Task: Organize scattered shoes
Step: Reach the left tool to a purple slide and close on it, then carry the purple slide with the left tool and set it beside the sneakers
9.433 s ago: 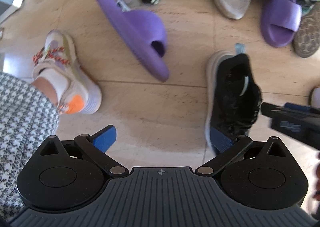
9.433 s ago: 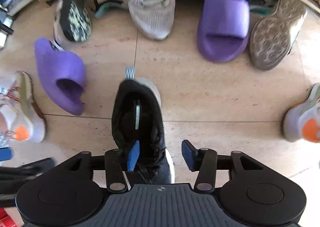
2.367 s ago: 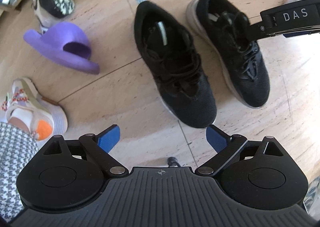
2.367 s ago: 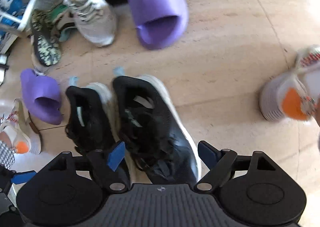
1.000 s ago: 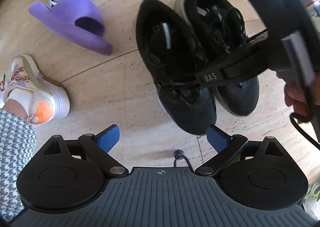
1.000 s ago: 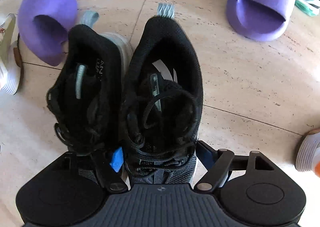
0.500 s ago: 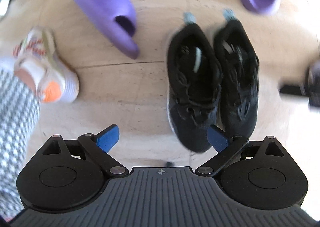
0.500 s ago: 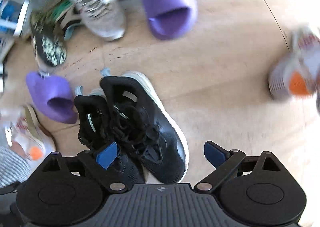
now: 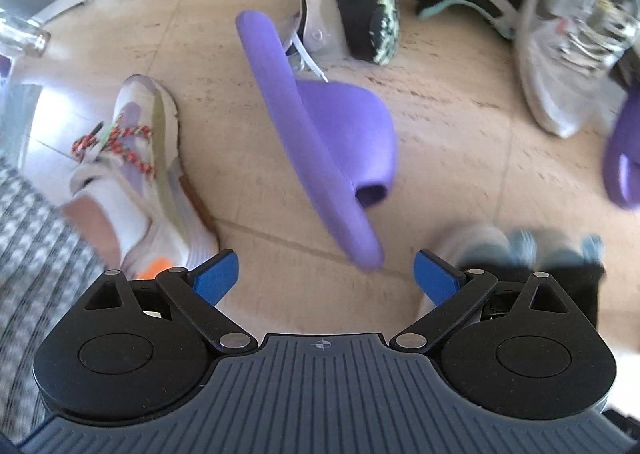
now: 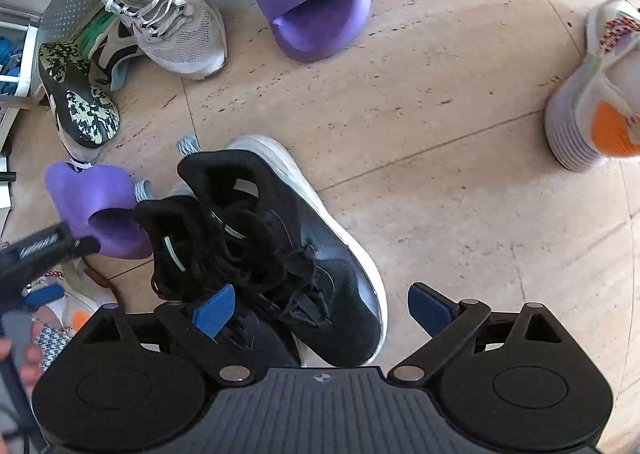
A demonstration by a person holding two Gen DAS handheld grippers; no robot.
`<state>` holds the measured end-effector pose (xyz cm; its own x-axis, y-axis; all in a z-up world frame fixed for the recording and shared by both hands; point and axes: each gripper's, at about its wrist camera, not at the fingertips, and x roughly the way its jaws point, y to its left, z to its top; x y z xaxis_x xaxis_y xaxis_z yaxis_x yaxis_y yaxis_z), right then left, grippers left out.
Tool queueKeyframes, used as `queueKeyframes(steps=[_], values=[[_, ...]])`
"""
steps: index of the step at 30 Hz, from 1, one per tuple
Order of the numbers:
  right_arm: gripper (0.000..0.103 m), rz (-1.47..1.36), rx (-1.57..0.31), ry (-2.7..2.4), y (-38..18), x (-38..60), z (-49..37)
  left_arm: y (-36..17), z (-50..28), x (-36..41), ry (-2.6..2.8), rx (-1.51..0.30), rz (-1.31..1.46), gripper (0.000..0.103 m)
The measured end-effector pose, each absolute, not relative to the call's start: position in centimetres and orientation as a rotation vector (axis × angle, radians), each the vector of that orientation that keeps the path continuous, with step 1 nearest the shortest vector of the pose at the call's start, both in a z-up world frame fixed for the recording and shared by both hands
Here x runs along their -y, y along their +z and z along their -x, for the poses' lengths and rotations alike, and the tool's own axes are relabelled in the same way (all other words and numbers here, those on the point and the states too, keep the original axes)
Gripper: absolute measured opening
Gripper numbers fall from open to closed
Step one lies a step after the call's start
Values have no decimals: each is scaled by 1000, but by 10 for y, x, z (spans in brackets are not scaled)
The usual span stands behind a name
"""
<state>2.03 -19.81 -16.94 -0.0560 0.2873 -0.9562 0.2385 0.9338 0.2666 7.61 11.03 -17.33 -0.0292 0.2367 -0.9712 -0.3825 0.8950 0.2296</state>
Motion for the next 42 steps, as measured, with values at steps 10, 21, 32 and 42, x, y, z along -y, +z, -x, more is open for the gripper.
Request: queueKeyframes(steps=[10,21,32,42], values=[[94,-479,-1657,81,-182,195,-43,-233,-131,-102,515,-1564,-147,101],[94,-494,-1644,71,-174,191,-38,-189,-89,-149,492,-1516,260,91],[93,-676,-1496,37,-117,235,-21,-28,-16,-100,73,-1249,469,89],[95,-735,-1203,-142,-48,360,12,-46,-6,62,-198,-1354,446,93]])
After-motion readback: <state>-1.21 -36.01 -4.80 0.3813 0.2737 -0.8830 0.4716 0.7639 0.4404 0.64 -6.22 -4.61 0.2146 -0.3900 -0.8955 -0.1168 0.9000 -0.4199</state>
